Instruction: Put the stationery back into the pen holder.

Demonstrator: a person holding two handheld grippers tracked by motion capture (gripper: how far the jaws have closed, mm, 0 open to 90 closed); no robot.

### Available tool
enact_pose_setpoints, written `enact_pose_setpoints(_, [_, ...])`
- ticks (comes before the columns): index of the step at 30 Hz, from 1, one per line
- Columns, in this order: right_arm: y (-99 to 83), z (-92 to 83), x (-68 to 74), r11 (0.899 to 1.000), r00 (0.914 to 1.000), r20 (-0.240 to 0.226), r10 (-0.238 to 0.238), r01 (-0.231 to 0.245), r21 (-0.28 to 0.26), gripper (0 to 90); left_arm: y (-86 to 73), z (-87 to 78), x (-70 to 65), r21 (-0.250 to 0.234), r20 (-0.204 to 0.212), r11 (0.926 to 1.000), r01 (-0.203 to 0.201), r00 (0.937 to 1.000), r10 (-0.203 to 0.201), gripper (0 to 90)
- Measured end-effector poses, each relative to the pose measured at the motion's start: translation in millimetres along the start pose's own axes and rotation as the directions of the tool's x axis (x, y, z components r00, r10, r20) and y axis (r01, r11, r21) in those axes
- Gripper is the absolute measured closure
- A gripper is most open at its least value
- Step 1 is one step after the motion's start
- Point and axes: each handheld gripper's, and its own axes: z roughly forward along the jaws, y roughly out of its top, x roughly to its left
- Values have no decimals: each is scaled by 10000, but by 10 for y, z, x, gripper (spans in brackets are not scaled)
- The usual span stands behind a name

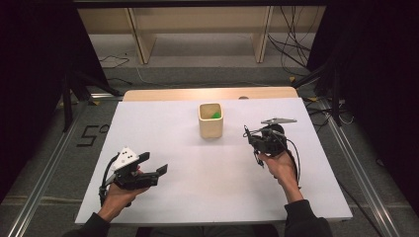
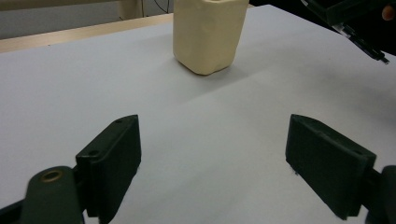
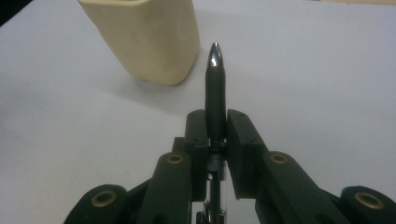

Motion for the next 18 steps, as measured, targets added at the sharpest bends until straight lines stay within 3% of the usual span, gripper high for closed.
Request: enact_pose_setpoints(18, [473, 28, 217, 9925, 9976, -539, -425, 359, -1171, 799, 0, -4, 8, -95, 29, 9999, 107, 9999, -106, 176])
